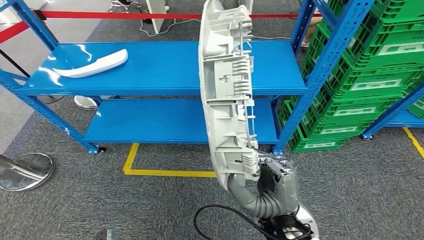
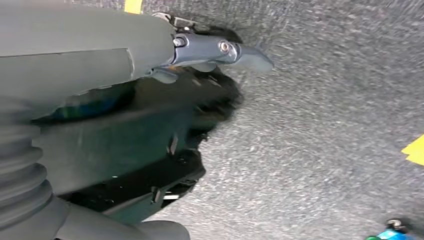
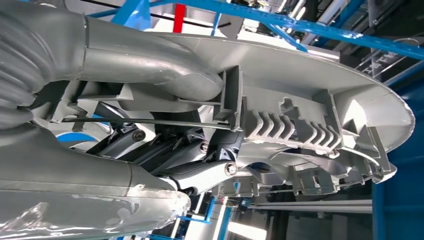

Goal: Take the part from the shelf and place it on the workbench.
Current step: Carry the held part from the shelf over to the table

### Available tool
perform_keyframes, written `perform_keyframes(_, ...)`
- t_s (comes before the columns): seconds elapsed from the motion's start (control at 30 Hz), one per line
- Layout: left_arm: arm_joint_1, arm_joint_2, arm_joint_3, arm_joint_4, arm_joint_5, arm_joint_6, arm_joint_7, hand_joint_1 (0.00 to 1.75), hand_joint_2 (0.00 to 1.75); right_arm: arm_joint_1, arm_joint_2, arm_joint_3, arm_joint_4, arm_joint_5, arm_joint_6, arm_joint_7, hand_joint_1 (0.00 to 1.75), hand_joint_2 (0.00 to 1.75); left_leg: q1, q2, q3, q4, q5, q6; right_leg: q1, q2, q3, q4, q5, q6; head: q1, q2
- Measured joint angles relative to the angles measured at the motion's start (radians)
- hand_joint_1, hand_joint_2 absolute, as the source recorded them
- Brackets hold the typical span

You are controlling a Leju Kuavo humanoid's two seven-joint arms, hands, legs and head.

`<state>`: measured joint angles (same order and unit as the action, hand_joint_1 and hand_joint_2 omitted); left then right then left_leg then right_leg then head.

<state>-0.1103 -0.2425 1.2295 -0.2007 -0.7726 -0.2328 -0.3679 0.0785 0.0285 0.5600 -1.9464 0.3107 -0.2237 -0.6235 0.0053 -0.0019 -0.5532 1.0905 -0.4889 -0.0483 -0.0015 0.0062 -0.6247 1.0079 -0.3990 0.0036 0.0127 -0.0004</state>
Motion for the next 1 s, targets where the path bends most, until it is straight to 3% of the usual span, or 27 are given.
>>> perform_keyframes(0.07,-0.003,-0.001,0.0,0.0,-0.001,0.0,-0.001,0.0,1.75,0.0,0.0,0.0,0.0,0.002,-0.001,0.0,1.75,1.75,-0.002,-0.001,0.072,-0.114,-0.001,0.01,0.002,0.0,-0.012,0.001,0.017,0.009,0.001,0.0)
perform_keyframes(0.17,-0.001,-0.001,0.0,0.0,-0.002,0.001,-0.001,0.0,1.75,0.001,0.0,0.0,-0.001,0.004,-0.002,-0.001,1.75,1.75,-0.005,0.0,0.07,-0.141,0.006,0.03,0.0,-0.001,-0.02,-0.004,0.036,0.026,0.002,0.0)
perform_keyframes(0.23,0.001,-0.001,0.0,0.0,-0.002,0.002,-0.001,0.0,1.75,0.002,0.0,0.001,-0.001,0.005,-0.002,-0.001,1.75,1.75,-0.003,0.002,0.057,-0.143,0.023,0.044,-0.001,-0.001,-0.04,0.036,-0.009,0.037,0.003,0.0)
perform_keyframes(0.33,0.002,-0.001,0.0,0.0,-0.003,0.002,-0.001,0.0,1.75,0.003,0.0,0.001,0.0,0.006,-0.002,-0.002,1.75,1.75,-0.003,0.003,0.028,-0.141,0.047,0.052,-0.002,-0.002,-0.097,0.225,-0.137,0.048,0.006,0.0)
perform_keyframes(0.37,0.002,0.0,0.0,0.0,-0.003,0.002,-0.001,0.0,1.75,0.003,0.0,0.001,0.0,0.006,-0.002,-0.002,1.75,1.75,-0.005,0.003,0.017,-0.14,0.055,0.053,-0.002,-0.002,-0.105,0.273,-0.155,0.048,0.006,0.0)
perform_keyframes(0.4,0.002,0.0,0.0,0.0,-0.003,0.002,-0.001,0.0,1.75,0.003,0.0,0.001,0.0,0.006,-0.003,-0.002,1.75,1.75,-0.006,0.003,0.007,-0.138,0.062,0.052,-0.001,-0.002,-0.095,0.286,-0.154,0.047,0.006,0.0)
perform_keyframes(0.43,0.002,0.0,0.0,0.0,-0.003,0.002,-0.001,0.0,1.75,0.003,0.0,0.001,0.0,0.007,-0.004,-0.002,1.75,1.75,-0.006,0.003,-0.003,-0.135,0.068,0.051,0.0,-0.002,-0.063,0.256,-0.136,0.045,0.006,0.0)
perform_keyframes(0.53,0.002,-0.001,0.0,0.0,-0.004,0.002,-0.001,0.0,1.75,0.001,0.0,0.001,0.0,0.024,-0.017,-0.005,1.75,1.75,-0.008,0.001,-0.023,-0.127,0.081,0.043,0.004,-0.001,0.085,0.046,-0.088,0.033,0.005,0.0)
perform_keyframes(0.6,0.002,-0.001,0.0,0.0,-0.005,0.002,-0.001,0.0,1.75,0.0,0.0,0.001,-0.001,0.037,-0.029,-0.01,1.75,1.75,-0.008,0.001,-0.03,-0.124,0.091,0.033,0.008,0.0,0.119,-0.014,-0.089,0.027,0.006,0.0)
perform_keyframes(0.7,0.002,-0.001,0.0,0.0,-0.006,0.002,-0.001,0.0,1.75,-0.002,0.0,0.001,-0.001,0.045,-0.038,-0.015,1.75,1.75,-0.006,0.001,-0.041,-0.117,0.091,0.016,0.006,-0.001,0.106,-0.019,-0.071,0.009,0.01,0.0)
perform_keyframes(0.77,0.003,0.0,0.0,0.0,-0.008,0.002,-0.001,0.0,1.75,-0.004,0.001,0.001,-0.001,0.052,-0.045,-0.022,1.75,1.75,-0.005,0.0,-0.071,-0.048,0.03,0.006,0.002,-0.003,0.093,-0.023,-0.055,-0.004,0.007,0.0)
perform_keyframes(0.83,0.002,0.0,-0.001,0.0,-0.012,0.002,-0.001,0.0,1.75,-0.004,0.001,0.001,-0.001,0.064,-0.06,-0.034,1.75,1.75,-0.002,0.0,-0.12,0.087,-0.053,-0.004,0.002,-0.005,0.074,-0.023,-0.042,-0.008,0.004,0.0)
perform_keyframes(0.87,0.002,0.001,-0.001,0.0,-0.014,0.002,-0.001,0.0,1.75,-0.004,0.001,0.001,-0.001,0.069,-0.067,-0.039,1.75,1.75,0.0,0.0,-0.136,0.142,-0.077,-0.008,0.001,-0.005,0.064,-0.022,-0.035,-0.008,0.004,0.0)
perform_keyframes(0.9,0.002,0.001,-0.001,0.0,-0.014,0.002,-0.001,0.0,1.75,-0.004,0.001,0.001,-0.001,0.072,-0.073,-0.043,1.75,1.75,0.001,0.0,-0.135,0.164,-0.08,-0.011,0.001,-0.006,0.055,-0.022,-0.029,-0.006,0.004,0.0)
perform_keyframes(0.93,0.002,0.002,-0.001,0.0,-0.015,0.002,-0.001,0.0,1.75,-0.004,0.001,0.001,-0.001,0.075,-0.077,-0.045,1.75,1.75,0.004,0.0,-0.115,0.146,-0.065,-0.013,0.0,-0.005,0.048,-0.021,-0.023,-0.003,0.004,0.0)
perform_keyframes(1.0,0.001,0.002,-0.001,0.0,-0.015,0.002,-0.001,0.0,1.75,-0.005,0.002,0.001,-0.002,0.078,-0.083,-0.046,1.75,1.75,0.011,0.001,-0.024,0.015,-0.012,-0.02,-0.003,-0.004,0.036,-0.019,-0.013,0.006,0.004,0.0)
